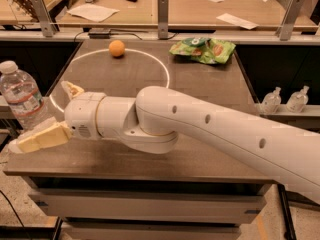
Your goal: Move water bottle near green rice chip bag
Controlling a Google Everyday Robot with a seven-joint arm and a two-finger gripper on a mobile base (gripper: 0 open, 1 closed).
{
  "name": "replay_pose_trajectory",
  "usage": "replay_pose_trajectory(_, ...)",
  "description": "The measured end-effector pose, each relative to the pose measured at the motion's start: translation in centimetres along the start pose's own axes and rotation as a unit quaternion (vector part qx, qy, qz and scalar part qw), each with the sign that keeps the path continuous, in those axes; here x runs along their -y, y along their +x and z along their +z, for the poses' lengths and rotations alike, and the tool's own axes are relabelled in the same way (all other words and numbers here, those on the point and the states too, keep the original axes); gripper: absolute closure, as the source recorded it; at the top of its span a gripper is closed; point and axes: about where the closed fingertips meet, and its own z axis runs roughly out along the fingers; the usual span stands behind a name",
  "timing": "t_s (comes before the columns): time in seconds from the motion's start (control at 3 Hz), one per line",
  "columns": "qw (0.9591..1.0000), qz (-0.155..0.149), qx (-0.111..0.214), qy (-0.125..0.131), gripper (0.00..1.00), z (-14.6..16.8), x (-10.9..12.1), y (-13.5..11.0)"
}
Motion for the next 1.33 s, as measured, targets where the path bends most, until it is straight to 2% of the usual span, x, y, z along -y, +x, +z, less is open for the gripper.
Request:
replay_pose_trajectory(0.67, 0.9995, 0.012, -0.003, -0.029, 0.0, 3.6, 0.4, 0.7)
replay_pose_trajectory(1.0, 0.999, 0.019, -0.007, -0.039, 0.16, 4.5, 0.7, 1.2)
replay_pose_trajectory(1.33, 0.9984, 0.027, -0.02, -0.046, 0.41, 4.7, 0.7, 1.9)
